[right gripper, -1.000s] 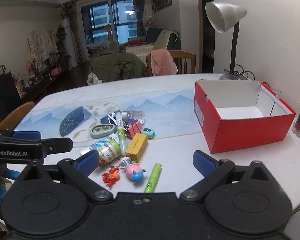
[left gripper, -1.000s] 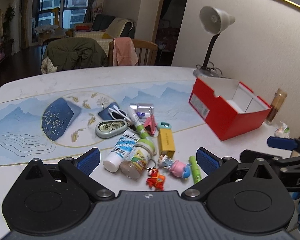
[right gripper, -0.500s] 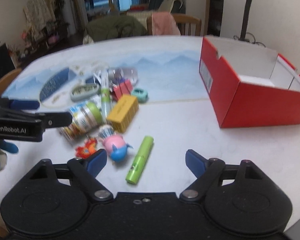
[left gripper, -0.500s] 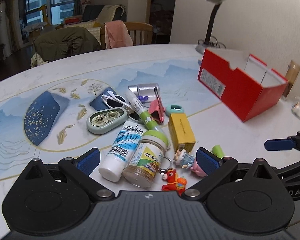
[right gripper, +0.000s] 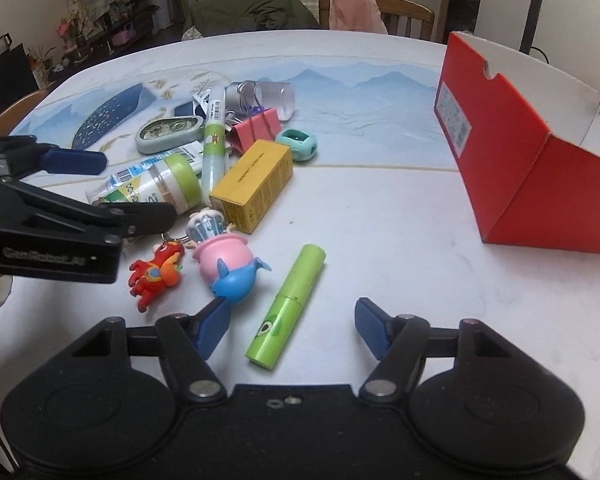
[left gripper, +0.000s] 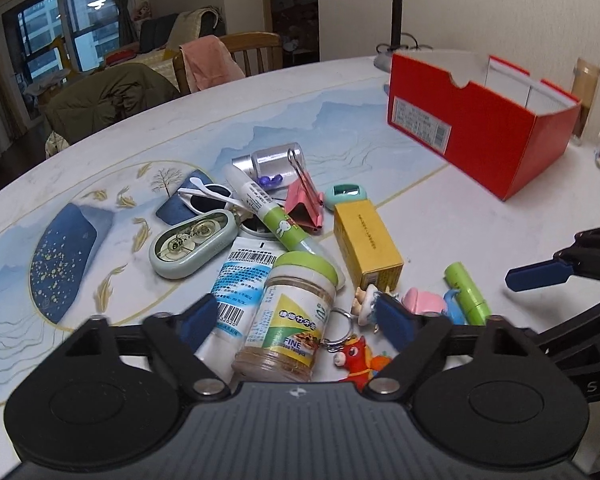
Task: Organize rigid objects
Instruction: 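Grasp the green-capped jar with the left tool while the right tool grasps the green highlighter, then carry the jar and highlighter into the red shoebox with both tools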
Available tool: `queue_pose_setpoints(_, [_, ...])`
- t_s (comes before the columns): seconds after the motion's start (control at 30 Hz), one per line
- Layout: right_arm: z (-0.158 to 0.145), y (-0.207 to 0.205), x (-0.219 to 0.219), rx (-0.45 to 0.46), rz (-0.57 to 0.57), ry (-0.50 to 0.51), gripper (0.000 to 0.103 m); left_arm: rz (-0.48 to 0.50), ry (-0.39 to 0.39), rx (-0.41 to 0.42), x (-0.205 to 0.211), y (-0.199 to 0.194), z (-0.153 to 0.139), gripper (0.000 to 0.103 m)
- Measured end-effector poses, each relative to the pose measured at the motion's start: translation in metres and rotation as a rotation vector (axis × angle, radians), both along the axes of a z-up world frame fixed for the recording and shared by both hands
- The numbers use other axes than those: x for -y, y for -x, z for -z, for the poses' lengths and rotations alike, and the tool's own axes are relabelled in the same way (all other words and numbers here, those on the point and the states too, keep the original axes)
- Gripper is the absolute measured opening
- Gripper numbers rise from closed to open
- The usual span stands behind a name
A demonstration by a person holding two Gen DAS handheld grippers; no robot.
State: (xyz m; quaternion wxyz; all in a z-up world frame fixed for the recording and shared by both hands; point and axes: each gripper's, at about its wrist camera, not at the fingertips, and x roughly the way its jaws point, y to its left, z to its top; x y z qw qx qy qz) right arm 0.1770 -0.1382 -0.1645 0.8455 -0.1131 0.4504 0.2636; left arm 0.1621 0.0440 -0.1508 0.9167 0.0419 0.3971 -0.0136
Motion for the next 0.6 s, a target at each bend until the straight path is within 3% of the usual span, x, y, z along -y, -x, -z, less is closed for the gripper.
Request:
queue_pose_setpoints(0.17, [0.006,-0.006,0.0,-0.018,0.0,0.013,0.057,0.025,-0.036,-0.02,0.005,-0.006,0.006,0.066])
queue_pose_setpoints(0.3, [0.007,-0.009,-0.001,-0.001,-0.005,0.027,0.05,0.032,-0.064,-0.021,0.009,-0.009,0.009,0.063])
queue_pose_setpoints(0.37, [0.008,-0.009,-0.002,0.01,-0.013,0.041,0.046,0.03,-0.083,-0.033,0.011,-0.011,0.01,0.054])
queue_pose_setpoints(0.6, [0.007,-0.013,0.003,0.016,-0.012,0.043,0.026,0.012,-0.089,-0.045,0.012,-0.016,0.011,0.047])
